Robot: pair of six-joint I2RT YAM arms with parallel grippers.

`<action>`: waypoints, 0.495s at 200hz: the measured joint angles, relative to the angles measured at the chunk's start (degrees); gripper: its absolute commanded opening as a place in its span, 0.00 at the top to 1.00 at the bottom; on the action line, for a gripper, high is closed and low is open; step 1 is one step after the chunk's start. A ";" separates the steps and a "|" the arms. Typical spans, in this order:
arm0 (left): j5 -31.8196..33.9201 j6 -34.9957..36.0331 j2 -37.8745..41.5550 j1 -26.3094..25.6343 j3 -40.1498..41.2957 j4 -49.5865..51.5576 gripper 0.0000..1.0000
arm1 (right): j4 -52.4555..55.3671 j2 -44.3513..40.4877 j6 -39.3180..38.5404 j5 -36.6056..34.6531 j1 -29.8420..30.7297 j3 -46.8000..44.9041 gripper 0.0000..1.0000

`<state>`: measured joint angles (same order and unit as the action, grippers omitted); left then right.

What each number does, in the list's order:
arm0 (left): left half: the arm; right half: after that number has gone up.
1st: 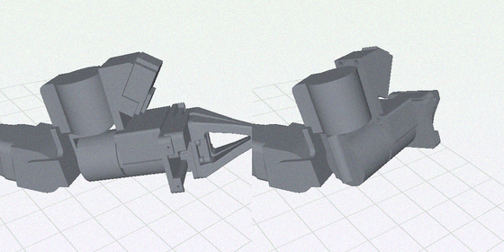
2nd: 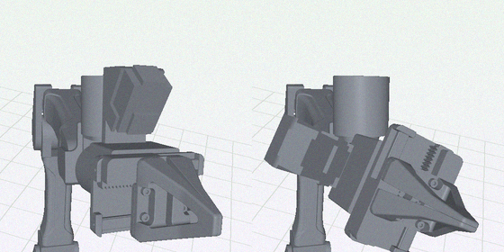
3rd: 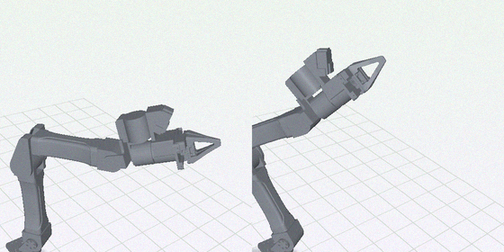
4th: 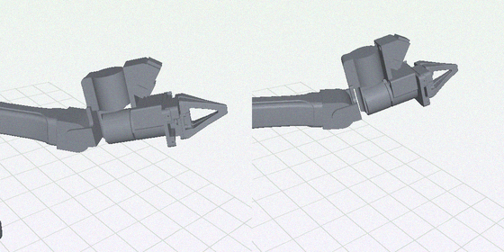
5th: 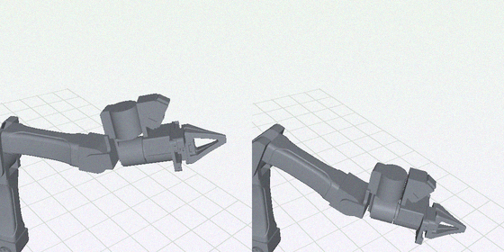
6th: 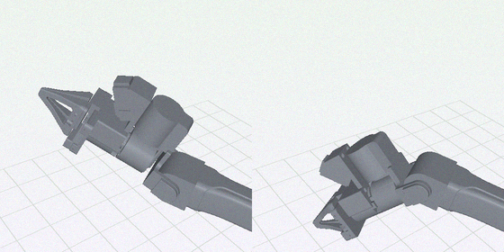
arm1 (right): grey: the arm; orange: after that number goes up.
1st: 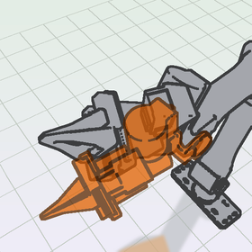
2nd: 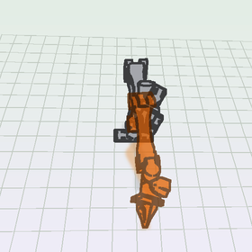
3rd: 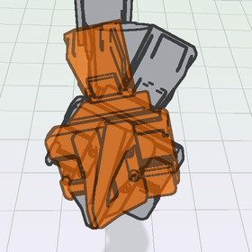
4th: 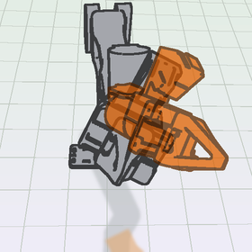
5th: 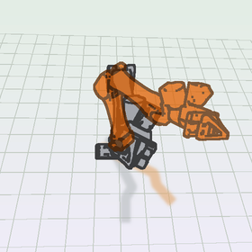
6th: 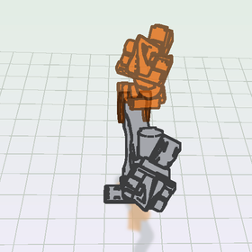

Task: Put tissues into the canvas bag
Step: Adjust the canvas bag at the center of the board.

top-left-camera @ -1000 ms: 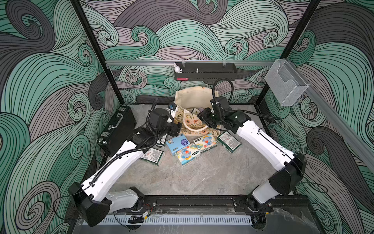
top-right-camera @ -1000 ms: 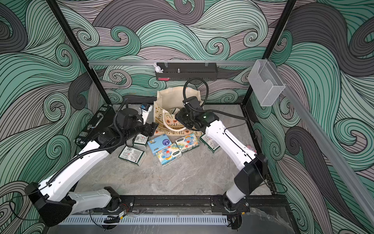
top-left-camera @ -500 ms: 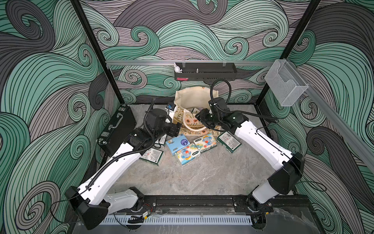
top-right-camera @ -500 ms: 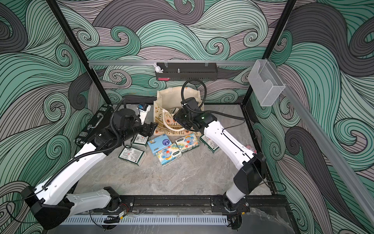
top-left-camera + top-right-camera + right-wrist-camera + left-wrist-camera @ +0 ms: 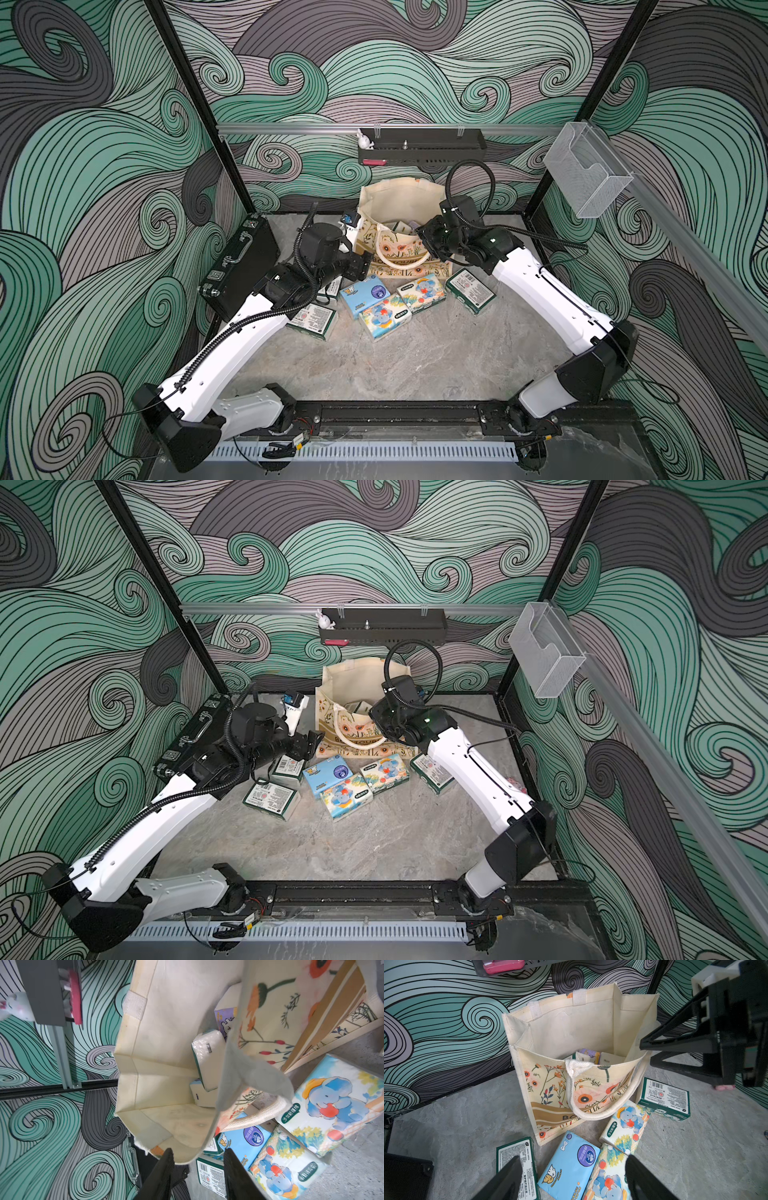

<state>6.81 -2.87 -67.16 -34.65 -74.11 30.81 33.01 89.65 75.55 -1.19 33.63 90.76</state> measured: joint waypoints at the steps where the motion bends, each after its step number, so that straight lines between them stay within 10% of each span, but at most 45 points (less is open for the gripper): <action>1: 0.00 0.00 0.00 0.00 0.00 0.00 0.20 | -0.13 0.00 0.09 0.00 -0.02 -0.07 0.59; 99: 0.02 -0.13 0.02 0.00 0.00 0.00 0.20 | -10.84 -0.28 8.02 1.73 -0.20 -8.20 0.91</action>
<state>6.83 -3.01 -67.13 -34.65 -74.11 30.81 22.17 89.36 83.57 0.54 33.43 82.56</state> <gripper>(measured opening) 0.802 0.121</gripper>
